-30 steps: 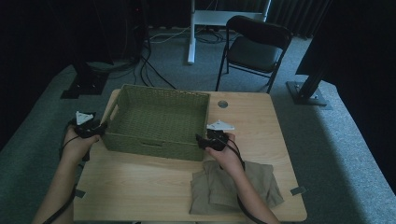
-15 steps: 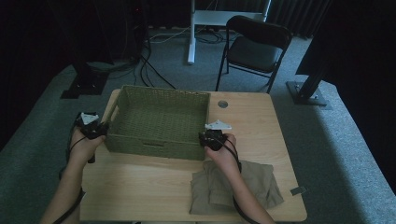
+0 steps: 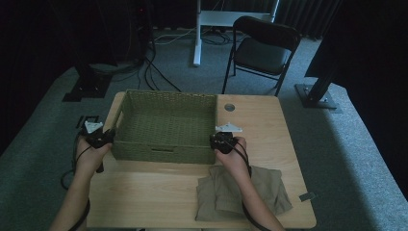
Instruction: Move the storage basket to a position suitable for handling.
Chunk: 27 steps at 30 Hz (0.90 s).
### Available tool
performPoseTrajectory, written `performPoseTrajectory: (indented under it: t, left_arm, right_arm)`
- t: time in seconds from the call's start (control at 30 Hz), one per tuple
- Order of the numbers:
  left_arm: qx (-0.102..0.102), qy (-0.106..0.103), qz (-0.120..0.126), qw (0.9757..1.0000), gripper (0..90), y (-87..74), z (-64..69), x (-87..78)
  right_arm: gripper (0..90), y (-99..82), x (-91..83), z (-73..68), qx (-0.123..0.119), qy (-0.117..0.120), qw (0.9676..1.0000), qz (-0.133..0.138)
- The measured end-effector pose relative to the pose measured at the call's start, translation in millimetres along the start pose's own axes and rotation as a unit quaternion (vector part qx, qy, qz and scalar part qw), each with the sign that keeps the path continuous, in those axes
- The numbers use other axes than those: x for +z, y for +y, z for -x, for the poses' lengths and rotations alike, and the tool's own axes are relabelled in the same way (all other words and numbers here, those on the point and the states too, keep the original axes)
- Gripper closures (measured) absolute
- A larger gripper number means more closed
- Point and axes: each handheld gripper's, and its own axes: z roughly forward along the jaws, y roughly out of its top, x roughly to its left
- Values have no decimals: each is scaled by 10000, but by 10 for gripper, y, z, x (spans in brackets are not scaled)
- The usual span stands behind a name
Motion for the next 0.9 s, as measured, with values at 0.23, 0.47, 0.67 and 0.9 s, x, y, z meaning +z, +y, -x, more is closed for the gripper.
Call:
performPoseTrajectory:
  t: [0.23,0.47,0.67,0.9]
  left_arm:
    - [-7,-118,-24,9999,845,-17,88,-21]
    - [-21,-112,-23,9999,844,-35,206,-31]
    - [-34,-147,-66,9999,843,-40,325,-37]
    - [-25,-137,-79,9999,843,-53,452,-45]
  right_arm:
    - [739,-7,-18,75,45,-80,10000,-21]
    - [747,-42,-60,179,47,-154,9999,-7]
    - [753,-61,-92,262,67,-196,9998,-20]
    - [756,-92,-146,376,88,-209,9997,-52]
